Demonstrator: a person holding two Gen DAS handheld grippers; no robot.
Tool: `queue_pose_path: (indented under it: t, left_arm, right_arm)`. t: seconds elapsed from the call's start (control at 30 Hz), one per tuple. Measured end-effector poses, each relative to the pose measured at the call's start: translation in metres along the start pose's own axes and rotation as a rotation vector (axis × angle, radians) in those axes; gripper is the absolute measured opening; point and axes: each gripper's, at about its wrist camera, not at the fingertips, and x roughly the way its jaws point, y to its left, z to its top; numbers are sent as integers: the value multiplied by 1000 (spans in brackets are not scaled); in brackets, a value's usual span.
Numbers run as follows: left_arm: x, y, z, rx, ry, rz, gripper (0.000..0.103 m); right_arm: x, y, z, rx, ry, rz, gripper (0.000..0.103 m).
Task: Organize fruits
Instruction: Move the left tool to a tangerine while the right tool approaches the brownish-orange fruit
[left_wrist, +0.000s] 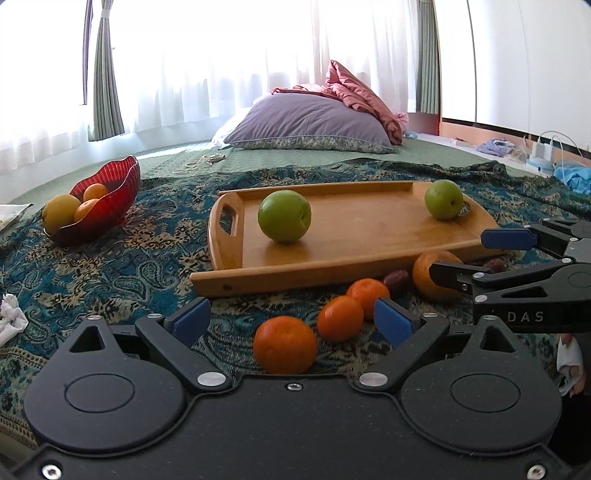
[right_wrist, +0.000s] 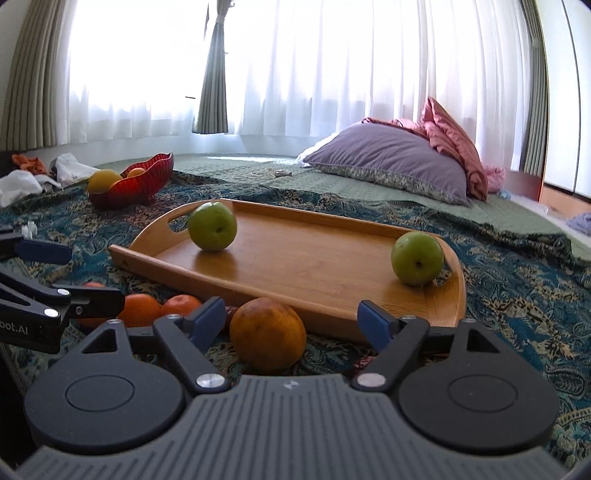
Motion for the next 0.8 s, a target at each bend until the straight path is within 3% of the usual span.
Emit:
queue_pose_path:
  t: [0.4, 0.8]
  left_arm:
    - [-6, -2, -11, 8, 5, 11, 83]
    - [-3, 4, -16, -28, 46, 9, 55]
  right_arm:
    - [-3, 16, -11, -13, -11, 0, 88]
    - [-4, 18, -14, 4, 6, 17, 85]
